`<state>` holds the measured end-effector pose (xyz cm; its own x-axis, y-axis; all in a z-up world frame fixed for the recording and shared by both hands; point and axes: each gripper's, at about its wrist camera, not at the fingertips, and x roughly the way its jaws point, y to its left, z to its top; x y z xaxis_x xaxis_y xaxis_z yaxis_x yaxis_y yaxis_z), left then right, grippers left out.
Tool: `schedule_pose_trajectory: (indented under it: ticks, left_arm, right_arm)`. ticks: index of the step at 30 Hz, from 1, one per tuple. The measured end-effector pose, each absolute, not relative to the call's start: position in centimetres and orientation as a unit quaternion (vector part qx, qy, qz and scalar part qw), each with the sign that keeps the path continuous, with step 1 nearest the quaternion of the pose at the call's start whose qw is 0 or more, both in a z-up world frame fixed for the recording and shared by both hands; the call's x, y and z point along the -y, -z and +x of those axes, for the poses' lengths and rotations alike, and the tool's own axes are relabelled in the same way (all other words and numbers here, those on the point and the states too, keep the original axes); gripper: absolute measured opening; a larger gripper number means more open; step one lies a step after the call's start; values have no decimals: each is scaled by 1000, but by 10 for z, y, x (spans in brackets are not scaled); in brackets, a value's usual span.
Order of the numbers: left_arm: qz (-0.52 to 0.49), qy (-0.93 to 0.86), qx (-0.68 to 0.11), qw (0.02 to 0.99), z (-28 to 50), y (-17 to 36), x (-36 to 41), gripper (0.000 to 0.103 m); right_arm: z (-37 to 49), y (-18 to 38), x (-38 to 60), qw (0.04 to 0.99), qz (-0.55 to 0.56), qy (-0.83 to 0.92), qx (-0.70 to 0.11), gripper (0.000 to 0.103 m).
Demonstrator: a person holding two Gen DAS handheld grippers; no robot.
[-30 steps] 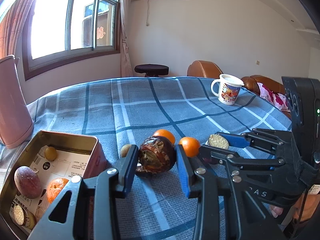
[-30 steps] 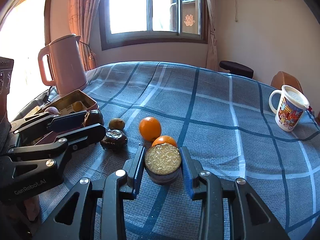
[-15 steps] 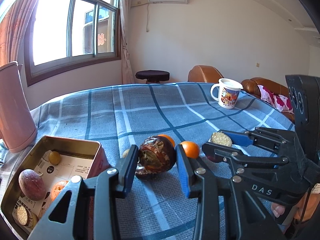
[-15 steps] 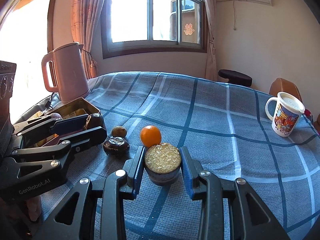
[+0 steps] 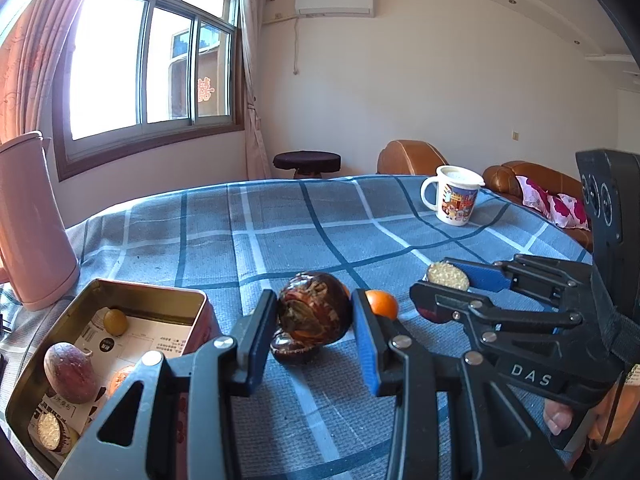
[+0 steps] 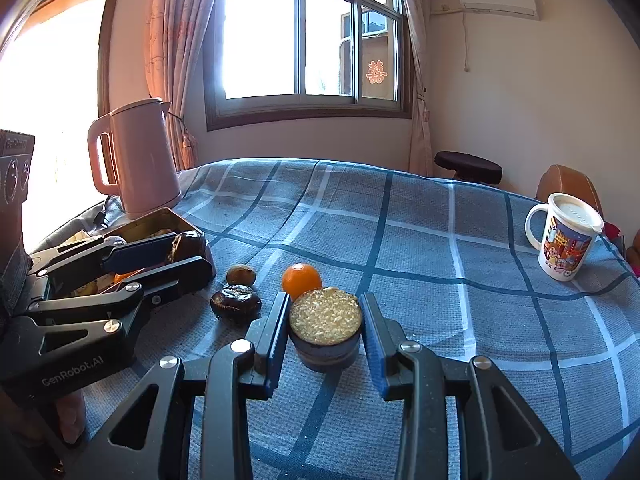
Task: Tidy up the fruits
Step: 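Lift the dark brown fruit in the left tool while the right tool lifts the golden slice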
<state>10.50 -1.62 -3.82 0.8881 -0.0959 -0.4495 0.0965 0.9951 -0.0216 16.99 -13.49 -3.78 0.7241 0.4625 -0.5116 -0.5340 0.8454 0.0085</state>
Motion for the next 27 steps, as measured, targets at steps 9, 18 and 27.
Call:
schedule_pose_trajectory:
  ticks: [9, 18, 27]
  left_arm:
    - [3, 48, -220, 974, 101, 36, 16, 40]
    - [5, 44, -210, 977, 97, 35, 17, 40]
    - [8, 43, -198, 979, 93, 33, 18, 40]
  right_arm:
    - [166, 35, 138, 930, -66, -270, -243, 37]
    - [161, 33, 140, 933, -65, -269, -228, 37]
    - [155, 30, 143, 938, -60, -272, -207, 37]
